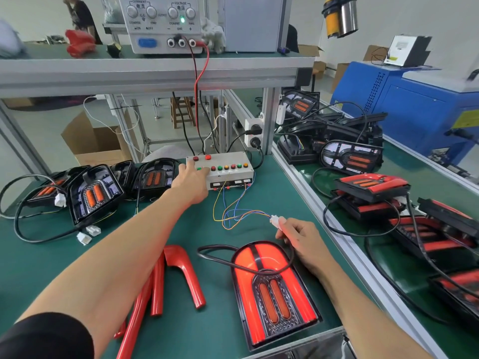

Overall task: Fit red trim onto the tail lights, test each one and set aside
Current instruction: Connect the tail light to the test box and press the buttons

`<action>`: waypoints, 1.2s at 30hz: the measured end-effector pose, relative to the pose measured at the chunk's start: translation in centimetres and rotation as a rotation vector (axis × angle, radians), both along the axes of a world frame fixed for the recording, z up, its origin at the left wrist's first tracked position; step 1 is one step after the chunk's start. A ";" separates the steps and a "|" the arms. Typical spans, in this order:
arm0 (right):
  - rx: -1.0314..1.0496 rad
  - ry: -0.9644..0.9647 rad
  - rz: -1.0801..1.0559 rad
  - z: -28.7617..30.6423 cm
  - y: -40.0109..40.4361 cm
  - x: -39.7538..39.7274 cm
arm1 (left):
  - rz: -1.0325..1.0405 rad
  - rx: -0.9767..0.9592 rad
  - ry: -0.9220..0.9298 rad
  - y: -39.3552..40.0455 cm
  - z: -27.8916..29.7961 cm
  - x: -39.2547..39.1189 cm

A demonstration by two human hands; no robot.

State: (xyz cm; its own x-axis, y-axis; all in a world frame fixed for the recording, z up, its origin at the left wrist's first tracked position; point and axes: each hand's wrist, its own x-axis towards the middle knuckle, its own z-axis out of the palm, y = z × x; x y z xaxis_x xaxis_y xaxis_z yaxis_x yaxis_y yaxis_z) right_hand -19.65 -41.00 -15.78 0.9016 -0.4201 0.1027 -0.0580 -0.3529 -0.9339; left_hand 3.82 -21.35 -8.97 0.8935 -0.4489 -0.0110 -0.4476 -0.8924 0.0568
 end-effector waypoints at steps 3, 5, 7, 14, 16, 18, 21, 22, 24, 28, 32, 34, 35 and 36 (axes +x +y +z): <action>-0.013 0.012 -0.003 -0.2 -0.2 0.0 | -0.005 0.001 0.006 0.2 0.0 0.1; -0.009 0.014 0.000 -0.1 -0.1 0.0 | -0.005 0.000 0.009 0.3 0.1 0.0; -0.001 0.017 -0.005 0.0 0.0 0.0 | -0.009 -0.001 0.013 0.3 0.2 0.0; 0.015 0.010 0.007 -0.1 0.0 0.2 | -0.025 -0.019 -0.092 0.1 -0.3 -0.7; 0.013 0.011 0.009 -0.2 -0.1 0.2 | -0.076 -0.063 -0.184 -0.2 -0.7 -0.9; 0.012 0.014 0.008 -0.2 -0.1 0.2 | -0.142 -0.117 -0.208 -0.8 -0.9 -1.2; 0.012 0.023 0.003 -0.2 -0.1 0.2 | -0.206 -0.135 -0.162 -2.1 -0.9 -1.4; 0.013 0.024 0.001 -0.2 -0.1 0.2 | -0.213 -0.122 -0.147 -2.6 -0.8 -1.5; 0.020 0.027 -0.003 -0.1 0.0 0.2 | -0.216 -0.084 -0.115 -3.7 -0.8 -1.5; 0.020 0.045 -0.004 0.0 0.0 0.2 | -0.209 0.016 -0.105 -5.6 -0.7 -1.4; 0.024 0.049 -0.011 0.0 0.0 0.2 | -0.149 0.018 -0.072 -6.6 -0.9 -1.0; 0.022 0.051 -0.011 -0.1 -0.1 0.1 | -0.144 0.022 -0.069 -6.8 -1.1 -0.8; 0.024 0.051 -0.010 -0.2 -0.1 0.1 | -0.140 0.028 -0.067 -6.8 -1.1 -0.8; 0.028 0.051 -0.010 -0.2 -0.1 0.1 | -0.135 0.035 -0.065 -6.9 -1.1 -0.7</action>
State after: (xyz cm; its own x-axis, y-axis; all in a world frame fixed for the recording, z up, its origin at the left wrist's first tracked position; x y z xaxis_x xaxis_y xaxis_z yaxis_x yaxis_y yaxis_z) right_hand -19.56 -41.14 -15.98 0.9013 -0.4309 0.0448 -0.1092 -0.3260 -0.9390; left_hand 3.08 -28.28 -10.10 0.8244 -0.5653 0.0276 -0.5654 -0.8248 -0.0063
